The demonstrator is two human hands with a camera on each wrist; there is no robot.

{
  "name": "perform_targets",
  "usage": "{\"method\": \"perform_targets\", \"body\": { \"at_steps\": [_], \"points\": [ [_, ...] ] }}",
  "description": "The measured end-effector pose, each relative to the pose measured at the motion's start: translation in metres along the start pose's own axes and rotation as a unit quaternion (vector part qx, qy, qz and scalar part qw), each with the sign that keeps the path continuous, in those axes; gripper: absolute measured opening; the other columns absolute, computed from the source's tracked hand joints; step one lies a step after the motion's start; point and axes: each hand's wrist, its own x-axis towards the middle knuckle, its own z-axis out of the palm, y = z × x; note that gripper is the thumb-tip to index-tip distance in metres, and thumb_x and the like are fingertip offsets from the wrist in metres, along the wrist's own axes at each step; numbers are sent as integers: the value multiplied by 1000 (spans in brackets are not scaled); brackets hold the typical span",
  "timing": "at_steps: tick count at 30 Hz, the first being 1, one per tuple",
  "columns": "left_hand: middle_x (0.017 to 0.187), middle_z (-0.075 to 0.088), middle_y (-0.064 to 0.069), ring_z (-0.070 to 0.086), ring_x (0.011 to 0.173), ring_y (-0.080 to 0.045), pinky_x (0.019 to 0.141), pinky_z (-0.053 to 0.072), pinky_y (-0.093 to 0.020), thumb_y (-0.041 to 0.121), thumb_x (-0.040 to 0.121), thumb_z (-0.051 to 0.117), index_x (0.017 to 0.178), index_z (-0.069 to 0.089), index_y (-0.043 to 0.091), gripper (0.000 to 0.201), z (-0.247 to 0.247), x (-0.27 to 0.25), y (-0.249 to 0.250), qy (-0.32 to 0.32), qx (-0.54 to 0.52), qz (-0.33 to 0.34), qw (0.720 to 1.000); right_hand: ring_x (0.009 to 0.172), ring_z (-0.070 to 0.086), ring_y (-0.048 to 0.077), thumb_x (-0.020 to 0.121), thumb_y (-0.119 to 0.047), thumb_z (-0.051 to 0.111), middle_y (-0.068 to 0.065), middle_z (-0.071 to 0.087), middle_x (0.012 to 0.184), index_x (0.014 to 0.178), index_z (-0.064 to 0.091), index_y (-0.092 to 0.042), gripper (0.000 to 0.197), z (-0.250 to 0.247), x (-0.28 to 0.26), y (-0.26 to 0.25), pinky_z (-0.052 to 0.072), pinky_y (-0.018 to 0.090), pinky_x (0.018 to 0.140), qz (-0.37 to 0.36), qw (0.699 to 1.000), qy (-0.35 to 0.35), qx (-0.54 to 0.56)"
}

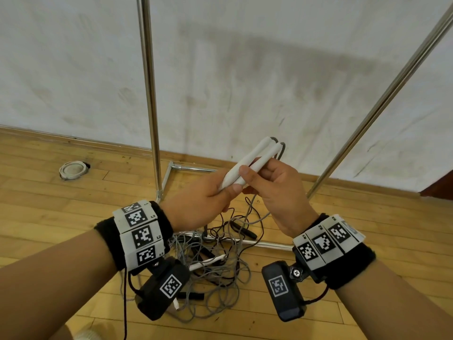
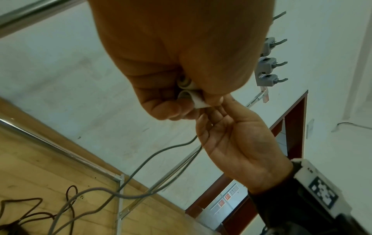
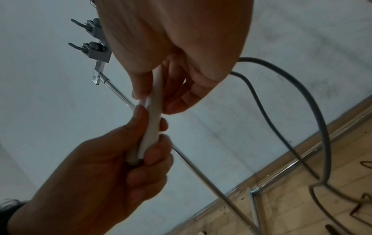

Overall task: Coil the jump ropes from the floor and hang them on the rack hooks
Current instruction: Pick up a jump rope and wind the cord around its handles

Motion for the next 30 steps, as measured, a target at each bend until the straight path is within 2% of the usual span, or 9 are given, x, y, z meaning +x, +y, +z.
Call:
{"method": "perform_targets", "body": {
  "at_steps": [4,8,12,15,18,21,23,26,30],
  "points": [
    [67,65,3,61,51,-11,53,54,-27,37,102,47,86,52,32,17,-10,0,-1,-3,11,-22,1000,74,72,16,83,-26,77,2,76,83,92,72,-20,12,-19,0,0,53,24,57,-18,992,-36,-118],
    [74,66,3,59,55,-7,57,53,-26,32,102,49,95,54,24,12,-19,-3,-1,-6,11,-38,999,45,49,17,79,-40,75,3,58,53,64,56,-20,31,-41,3,7,44,34,46,-105,959,61,-257],
    [71,62,5,54,54,-5,55,47,-22,29,102,49,96,54,28,9,-20,-7,5,-37,-23,-25,999,80,58,14,85,-36,73,-6,57,89,93,52,-36,22,-49,10,13,52,35,71,-78,957,54,-274],
    [70,61,4,53,55,-9,55,46,-22,25,103,49,95,55,26,10,-20,-10,10,-37,-54,-19,998,101,60,10,97,-42,54,-10,65,100,110,60,-26,21,-48,8,19,49,37,90,-52,959,-45,-274],
    [66,58,5,51,53,-10,51,45,-24,22,103,48,94,54,18,11,-25,-10,12,-9,-62,-19,998,87,68,21,98,-51,43,10,71,85,92,68,-17,43,-47,4,17,52,47,84,-41,951,-77,-296],
    [59,57,8,49,49,-7,48,43,-23,23,103,48,89,52,14,16,-35,-9,8,45,-59,-38,997,57,63,14,95,-52,47,1,57,55,74,56,-11,47,-49,1,13,59,46,76,-36,960,-80,-266],
    [59,57,9,49,50,-8,48,43,-23,26,102,48,90,52,15,17,-42,-9,3,67,-53,-51,995,49,46,12,97,-55,43,-3,42,53,73,54,-14,49,-51,0,10,56,32,62,-31,969,-53,-241],
    [62,58,8,51,52,-7,50,45,-24,31,102,49,90,53,18,18,-48,-9,-6,89,-28,-73,993,50,33,13,104,-36,35,-5,38,55,83,57,-19,35,-55,3,7,34,29,51,4,989,-5,-151],
    [67,60,6,52,53,-8,54,47,-31,34,102,48,92,54,17,20,-48,-7,-14,116,8,-93,989,47,36,11,102,-13,49,1,52,58,87,55,-12,16,-51,1,1,31,25,47,17,992,-19,-121]
  ]
}}
